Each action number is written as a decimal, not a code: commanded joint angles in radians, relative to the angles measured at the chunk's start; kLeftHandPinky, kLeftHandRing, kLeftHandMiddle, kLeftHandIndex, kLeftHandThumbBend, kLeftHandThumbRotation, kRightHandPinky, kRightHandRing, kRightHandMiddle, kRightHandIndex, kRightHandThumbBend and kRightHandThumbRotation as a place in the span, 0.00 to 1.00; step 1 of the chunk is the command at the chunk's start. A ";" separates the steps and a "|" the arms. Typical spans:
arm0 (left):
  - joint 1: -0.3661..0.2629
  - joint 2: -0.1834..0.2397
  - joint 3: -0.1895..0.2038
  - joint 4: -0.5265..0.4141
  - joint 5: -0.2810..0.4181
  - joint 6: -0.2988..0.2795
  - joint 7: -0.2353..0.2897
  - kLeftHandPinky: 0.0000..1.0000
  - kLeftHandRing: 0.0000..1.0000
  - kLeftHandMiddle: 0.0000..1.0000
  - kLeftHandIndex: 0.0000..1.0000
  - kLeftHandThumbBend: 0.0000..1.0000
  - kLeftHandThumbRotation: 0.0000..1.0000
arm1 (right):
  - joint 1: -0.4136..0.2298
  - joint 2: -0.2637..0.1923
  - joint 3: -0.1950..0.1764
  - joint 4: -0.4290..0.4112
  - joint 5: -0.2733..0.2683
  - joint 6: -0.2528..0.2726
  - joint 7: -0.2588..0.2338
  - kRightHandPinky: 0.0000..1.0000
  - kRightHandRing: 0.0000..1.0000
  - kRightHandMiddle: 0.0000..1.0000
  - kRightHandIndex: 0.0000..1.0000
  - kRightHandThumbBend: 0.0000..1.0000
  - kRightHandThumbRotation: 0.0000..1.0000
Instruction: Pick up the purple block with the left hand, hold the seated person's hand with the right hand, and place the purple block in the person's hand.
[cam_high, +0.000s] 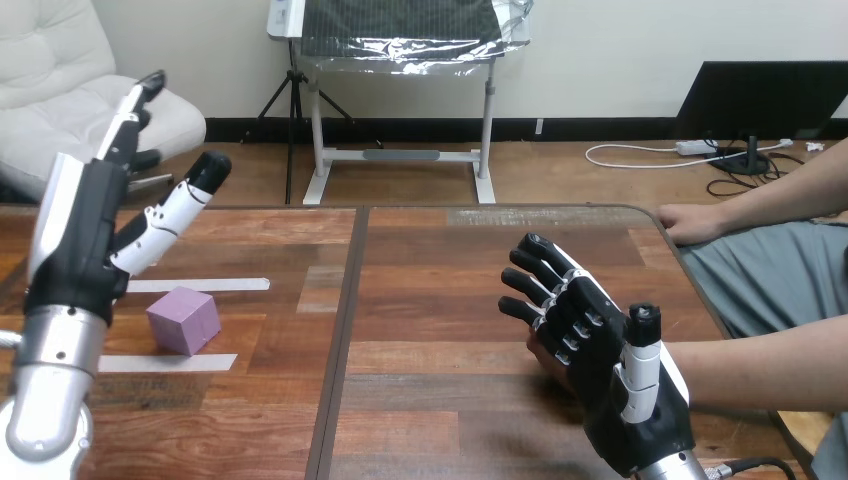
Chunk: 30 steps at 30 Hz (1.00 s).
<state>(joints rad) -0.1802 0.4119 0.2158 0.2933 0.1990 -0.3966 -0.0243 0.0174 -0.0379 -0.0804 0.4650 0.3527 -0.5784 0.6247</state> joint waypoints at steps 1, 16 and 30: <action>-0.081 0.045 -0.015 0.050 0.035 0.039 0.016 0.87 0.98 1.00 0.98 0.72 0.66 | -0.075 0.007 -0.006 -0.007 0.009 -0.024 0.007 0.86 0.90 0.91 0.90 1.00 0.99; -0.173 0.099 -0.071 0.173 0.148 0.110 0.057 1.00 1.00 1.00 1.00 0.80 0.67 | -0.071 0.004 -0.008 -0.022 0.013 -0.014 0.001 0.86 0.90 0.91 0.89 1.00 0.98; -0.223 0.115 -0.135 0.255 0.233 0.181 0.102 1.00 1.00 1.00 1.00 0.84 0.70 | -0.068 0.006 -0.007 -0.034 0.010 -0.015 -0.010 0.83 0.88 0.89 0.89 1.00 0.98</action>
<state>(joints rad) -0.3029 0.5000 0.1194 0.5202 0.4027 -0.2316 0.0503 0.0173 -0.0387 -0.0812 0.4650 0.3535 -0.5784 0.6192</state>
